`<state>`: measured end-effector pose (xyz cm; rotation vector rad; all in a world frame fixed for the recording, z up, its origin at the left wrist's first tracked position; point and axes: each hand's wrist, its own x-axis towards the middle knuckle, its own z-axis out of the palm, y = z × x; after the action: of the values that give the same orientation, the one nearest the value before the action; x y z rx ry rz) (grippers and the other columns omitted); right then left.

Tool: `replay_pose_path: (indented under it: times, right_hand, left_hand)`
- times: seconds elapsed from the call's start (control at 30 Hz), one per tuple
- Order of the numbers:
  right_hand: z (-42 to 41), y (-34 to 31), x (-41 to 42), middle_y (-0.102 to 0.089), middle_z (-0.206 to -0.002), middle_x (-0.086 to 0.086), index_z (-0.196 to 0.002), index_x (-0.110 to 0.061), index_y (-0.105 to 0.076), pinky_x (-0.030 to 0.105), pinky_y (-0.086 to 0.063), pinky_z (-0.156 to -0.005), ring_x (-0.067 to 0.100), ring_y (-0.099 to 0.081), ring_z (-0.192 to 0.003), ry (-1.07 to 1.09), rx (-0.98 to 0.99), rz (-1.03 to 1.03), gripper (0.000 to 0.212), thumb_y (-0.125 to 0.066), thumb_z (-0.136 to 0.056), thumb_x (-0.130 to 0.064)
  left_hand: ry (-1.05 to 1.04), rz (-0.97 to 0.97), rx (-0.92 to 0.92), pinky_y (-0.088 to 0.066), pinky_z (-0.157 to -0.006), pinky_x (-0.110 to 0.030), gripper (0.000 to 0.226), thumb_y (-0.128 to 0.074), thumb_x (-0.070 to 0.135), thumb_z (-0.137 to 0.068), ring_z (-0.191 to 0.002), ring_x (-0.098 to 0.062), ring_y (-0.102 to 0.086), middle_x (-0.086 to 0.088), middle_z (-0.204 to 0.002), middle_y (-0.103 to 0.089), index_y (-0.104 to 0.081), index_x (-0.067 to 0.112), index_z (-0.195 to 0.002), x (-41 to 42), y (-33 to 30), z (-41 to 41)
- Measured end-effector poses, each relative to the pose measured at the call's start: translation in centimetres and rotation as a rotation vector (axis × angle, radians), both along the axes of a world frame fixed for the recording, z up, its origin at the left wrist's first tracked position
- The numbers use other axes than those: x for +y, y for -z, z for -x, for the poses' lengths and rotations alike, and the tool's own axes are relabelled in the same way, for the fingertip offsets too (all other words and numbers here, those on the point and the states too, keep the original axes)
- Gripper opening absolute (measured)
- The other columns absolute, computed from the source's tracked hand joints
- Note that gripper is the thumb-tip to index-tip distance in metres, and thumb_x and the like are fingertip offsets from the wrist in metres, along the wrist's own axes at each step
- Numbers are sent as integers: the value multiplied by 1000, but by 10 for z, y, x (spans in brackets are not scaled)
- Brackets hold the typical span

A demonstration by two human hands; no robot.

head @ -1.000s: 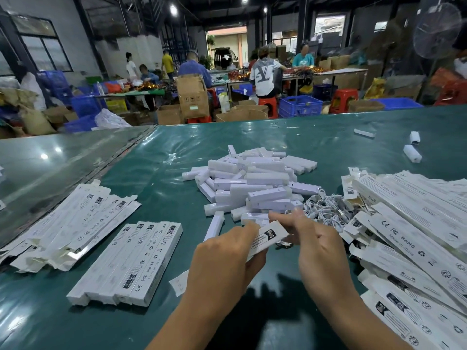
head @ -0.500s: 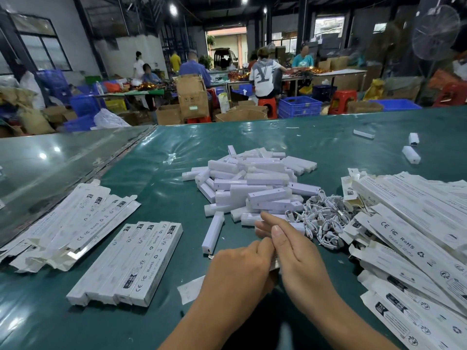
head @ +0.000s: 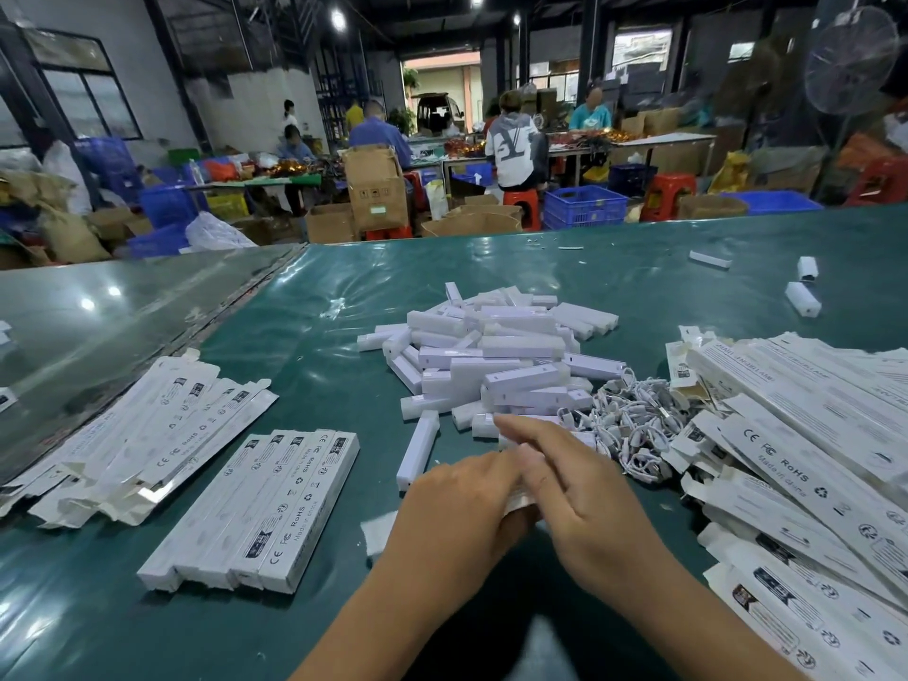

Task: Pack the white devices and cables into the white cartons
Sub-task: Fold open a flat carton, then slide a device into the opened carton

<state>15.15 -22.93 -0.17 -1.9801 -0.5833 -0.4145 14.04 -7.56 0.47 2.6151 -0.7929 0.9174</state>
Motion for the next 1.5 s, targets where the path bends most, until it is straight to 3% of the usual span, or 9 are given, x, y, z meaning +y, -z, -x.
replay_pose_path:
  times: [0.17,0.27,0.37,0.43,0.6,0.8,1.03,1.2,1.5]
  right_hand:
    - [-18,-2,-12,-77,-95,-12,-98,-30,-72,33,-55,-70,12,-72,-88,379,350,-563,36,-40,-108,-15]
    - [-25,-5,-20,-79,-96,8,-101,-12,-74,35,-54,-69,25,-76,-85,285,635,-1096,31,-43,-105,-8]
    - [-15,-3,-2,-78,-93,11,-93,-9,-76,38,-64,-73,22,-77,-82,69,731,-895,32,-46,-105,-11]
    - [-6,2,9,-78,-92,3,-90,-15,-75,39,-64,-77,16,-76,-86,31,654,-548,32,-48,-107,-17]
    - [-6,-4,1,-77,-88,-10,-94,-26,-68,36,-61,-80,5,-73,-85,183,420,-286,15,-57,-102,-19]
    - [-6,2,3,-75,-83,-11,-87,-30,-68,43,-61,-79,6,-71,-81,172,423,-191,16,-62,-98,-20]
    - [-12,-1,-6,-74,-86,-12,-100,-42,-67,37,-60,-65,6,-69,-73,166,376,-336,16,-52,-104,-37]
    - [-12,-14,-20,-68,-65,7,-94,-40,-65,24,-36,-38,16,-54,-48,18,524,-539,37,-54,-82,-73]
    - [-26,-16,-34,-71,-67,6,-87,-19,-72,21,-43,-40,15,-62,-53,217,449,-662,24,-54,-101,-14]
  left_hand:
    - [-240,302,-149,-33,-91,-28,53,-74,59,-77,-107,-13,-54,7,-115,-62,-62,22,-112,12,-11,-7]
    - [-151,897,254,-44,-78,-15,45,-75,67,-70,-90,-6,-62,14,-97,-66,-60,31,-94,15,-15,-6]
    - [224,1346,857,-54,-92,-33,46,-82,54,-67,-107,-20,-70,1,-111,-75,-74,22,-99,3,-10,-7]
    - [276,1501,836,-56,-88,-39,19,-82,35,-79,-103,-28,-72,-12,-111,-74,-78,24,-93,5,-11,-9]
    - [-375,796,277,-46,-53,-35,15,-70,26,-86,-63,-20,-62,3,-67,-63,-55,24,-84,59,-14,-29]
    - [-721,23,504,-37,-56,-33,50,-62,72,-79,-68,-19,-52,6,-81,-57,-44,25,-80,67,11,-40]
    - [-155,387,446,-40,-58,-21,27,-61,57,-85,-71,-7,-54,15,-78,-59,-58,30,-87,48,-5,-28]
    - [-42,173,59,-51,-56,-32,25,-81,37,-79,-70,-18,-61,11,-92,-62,-67,25,-96,25,-5,-14]
    - [-95,438,276,-39,-58,-22,42,-55,78,-82,-68,-4,-53,23,-81,-59,-54,41,-102,32,-5,-17]
